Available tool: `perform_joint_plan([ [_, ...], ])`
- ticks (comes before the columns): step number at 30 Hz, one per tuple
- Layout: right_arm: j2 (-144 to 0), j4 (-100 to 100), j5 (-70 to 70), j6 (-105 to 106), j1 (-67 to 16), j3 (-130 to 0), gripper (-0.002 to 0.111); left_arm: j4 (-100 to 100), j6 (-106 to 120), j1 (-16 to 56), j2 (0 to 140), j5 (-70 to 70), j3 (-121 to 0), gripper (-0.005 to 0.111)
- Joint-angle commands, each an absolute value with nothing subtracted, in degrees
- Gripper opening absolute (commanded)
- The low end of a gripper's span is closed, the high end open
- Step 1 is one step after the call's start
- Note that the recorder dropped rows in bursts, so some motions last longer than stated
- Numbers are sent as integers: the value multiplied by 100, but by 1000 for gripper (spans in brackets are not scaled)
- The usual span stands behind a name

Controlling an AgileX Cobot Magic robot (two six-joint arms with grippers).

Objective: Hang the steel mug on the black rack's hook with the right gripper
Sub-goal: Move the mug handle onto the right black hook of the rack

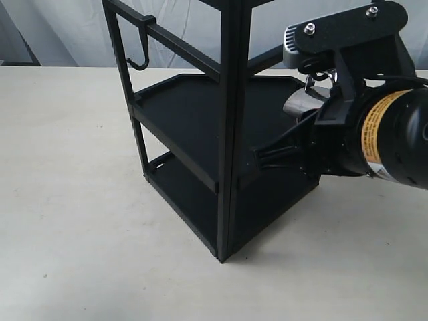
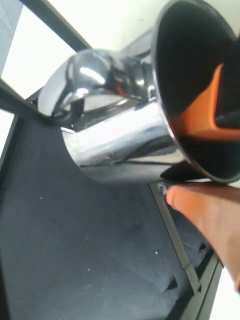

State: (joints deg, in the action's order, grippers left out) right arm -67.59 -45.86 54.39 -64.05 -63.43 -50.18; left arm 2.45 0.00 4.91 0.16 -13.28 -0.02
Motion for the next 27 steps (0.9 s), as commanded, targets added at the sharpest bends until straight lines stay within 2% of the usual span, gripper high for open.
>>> perform_joint_plan([
  [1,-6769,-4582,5459,-6356,-6346,-4995,26,265,0,523,0,-1305,0,2],
  [20,-6697,-4164,5689,-6261,-6346,-5060,26,243,0,523,0,-1306,0,2],
  [27,-6697,-4159,5657,-6251,-6346,-5060,42,243,0,523,0,-1306,0,2],
])
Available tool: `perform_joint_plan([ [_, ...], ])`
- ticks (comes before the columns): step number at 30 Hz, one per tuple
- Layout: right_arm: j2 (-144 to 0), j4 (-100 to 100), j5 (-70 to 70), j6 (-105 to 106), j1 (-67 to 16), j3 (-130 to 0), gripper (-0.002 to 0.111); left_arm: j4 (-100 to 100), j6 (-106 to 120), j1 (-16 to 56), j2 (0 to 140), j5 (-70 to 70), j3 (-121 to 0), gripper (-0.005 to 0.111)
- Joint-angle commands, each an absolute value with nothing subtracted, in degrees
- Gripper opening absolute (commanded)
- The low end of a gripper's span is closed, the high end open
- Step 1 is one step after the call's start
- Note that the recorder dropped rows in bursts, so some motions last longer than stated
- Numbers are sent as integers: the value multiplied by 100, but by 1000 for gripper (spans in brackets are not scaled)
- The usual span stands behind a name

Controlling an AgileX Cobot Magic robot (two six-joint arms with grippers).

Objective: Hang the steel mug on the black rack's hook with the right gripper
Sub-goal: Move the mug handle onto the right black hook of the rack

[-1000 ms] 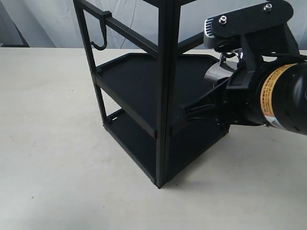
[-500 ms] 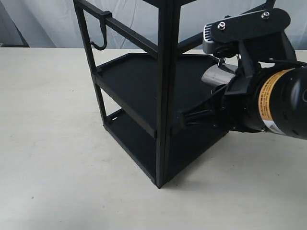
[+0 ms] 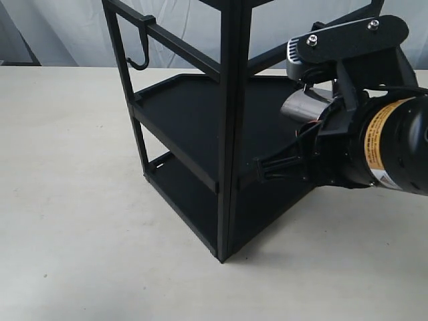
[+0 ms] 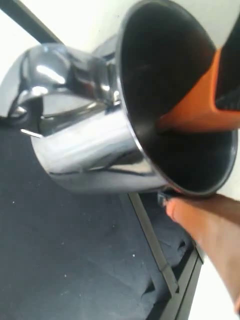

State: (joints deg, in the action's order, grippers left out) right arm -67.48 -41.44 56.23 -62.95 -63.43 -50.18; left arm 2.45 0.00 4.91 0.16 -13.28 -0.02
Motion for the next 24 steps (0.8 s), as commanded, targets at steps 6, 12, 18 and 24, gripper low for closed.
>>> perform_joint_plan([
  [6,-6654,-4099,5527,-6251,-6346,-5060,42,243,0,523,0,-1306,0,2],
  [12,-6413,-4042,5566,-6251,-6346,-5060,42,243,0,523,0,-1306,0,2],
  [18,-6271,-3781,5614,-6251,-6346,-5060,42,243,0,523,0,-1306,0,2],
  [24,-6081,-3614,5564,-6146,-6346,-5060,42,243,0,523,0,-1306,0,2],
])
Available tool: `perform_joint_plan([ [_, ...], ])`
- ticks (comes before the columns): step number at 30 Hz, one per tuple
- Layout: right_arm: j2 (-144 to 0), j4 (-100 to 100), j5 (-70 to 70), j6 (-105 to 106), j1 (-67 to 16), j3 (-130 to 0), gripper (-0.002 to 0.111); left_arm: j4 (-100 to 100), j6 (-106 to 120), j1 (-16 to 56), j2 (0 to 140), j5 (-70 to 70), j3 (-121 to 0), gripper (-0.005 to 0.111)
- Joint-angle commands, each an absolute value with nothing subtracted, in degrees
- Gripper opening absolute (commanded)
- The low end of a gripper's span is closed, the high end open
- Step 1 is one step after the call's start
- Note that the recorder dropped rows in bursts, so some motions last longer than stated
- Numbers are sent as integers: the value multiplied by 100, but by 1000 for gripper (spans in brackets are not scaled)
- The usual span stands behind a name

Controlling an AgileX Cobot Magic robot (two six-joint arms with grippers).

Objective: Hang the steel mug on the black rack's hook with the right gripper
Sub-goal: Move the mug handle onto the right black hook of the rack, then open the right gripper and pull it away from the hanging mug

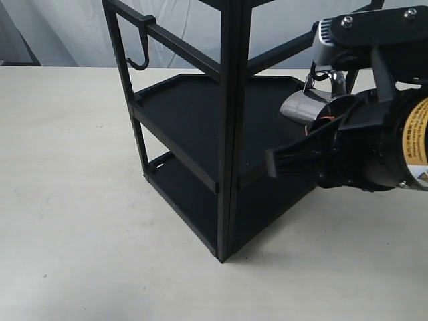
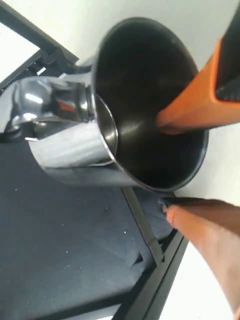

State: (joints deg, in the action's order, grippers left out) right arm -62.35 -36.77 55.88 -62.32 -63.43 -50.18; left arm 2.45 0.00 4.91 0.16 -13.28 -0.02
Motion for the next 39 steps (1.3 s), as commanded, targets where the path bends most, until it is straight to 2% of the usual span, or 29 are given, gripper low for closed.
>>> perform_joint_plan([
  [1,-6037,-3582,5564,-6134,-6346,-5060,42,243,0,523,0,-1306,0,2],
  [11,-5347,-3396,5551,-5973,-6346,-5060,39,243,0,523,0,-1306,0,2],
  [14,-5104,-3396,5593,-5973,-6346,-5060,22,243,0,523,0,-1306,0,2],
  [16,-4956,-3430,5686,-5973,-6346,-5060,4,243,0,523,0,-1306,0,2],
  [17,-4874,-3430,5714,-5932,-6346,-5060,-1,243,0,523,0,-1306,0,2],
  [30,-4482,-3454,5839,-3783,-6346,-5038,-1,245,0,523,0,-1329,0,2],
  [39,-4482,-3543,5815,-3701,-6346,-5014,-1,245,0,523,0,-1329,0,2],
])
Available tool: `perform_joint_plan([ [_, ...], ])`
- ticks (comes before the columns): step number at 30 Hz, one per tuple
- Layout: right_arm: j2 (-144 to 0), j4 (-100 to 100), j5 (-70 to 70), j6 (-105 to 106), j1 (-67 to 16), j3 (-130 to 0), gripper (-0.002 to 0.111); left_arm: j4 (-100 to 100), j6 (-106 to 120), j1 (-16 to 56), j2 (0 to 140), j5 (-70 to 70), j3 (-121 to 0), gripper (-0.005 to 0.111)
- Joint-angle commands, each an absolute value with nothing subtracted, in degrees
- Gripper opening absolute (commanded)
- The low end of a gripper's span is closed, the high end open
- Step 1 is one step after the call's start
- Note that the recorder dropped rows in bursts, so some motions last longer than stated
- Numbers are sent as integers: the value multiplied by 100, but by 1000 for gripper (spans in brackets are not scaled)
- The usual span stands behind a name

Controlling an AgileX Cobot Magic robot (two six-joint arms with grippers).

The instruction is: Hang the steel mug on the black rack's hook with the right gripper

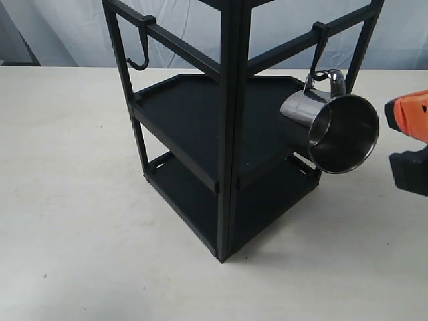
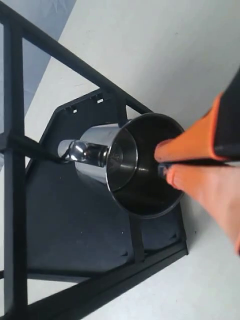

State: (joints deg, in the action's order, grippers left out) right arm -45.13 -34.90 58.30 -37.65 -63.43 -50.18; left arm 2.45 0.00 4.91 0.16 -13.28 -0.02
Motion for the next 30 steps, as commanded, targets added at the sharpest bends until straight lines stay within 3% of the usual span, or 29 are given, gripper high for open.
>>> perform_joint_plan([
  [1,-4482,-3543,5815,-3701,-6346,-5014,-1,245,0,523,0,-1329,0,2],
  [17,-4325,-3718,5818,-3550,-6141,-5014,-1,245,0,523,0,-1329,0,2],
  [20,-4187,-3650,5080,-3550,-5252,-5014,-1,245,0,523,0,-1329,0,2],
  [30,-3026,-2254,2949,-3274,-1031,-3965,-1,245,0,523,0,-1329,0,2],
])
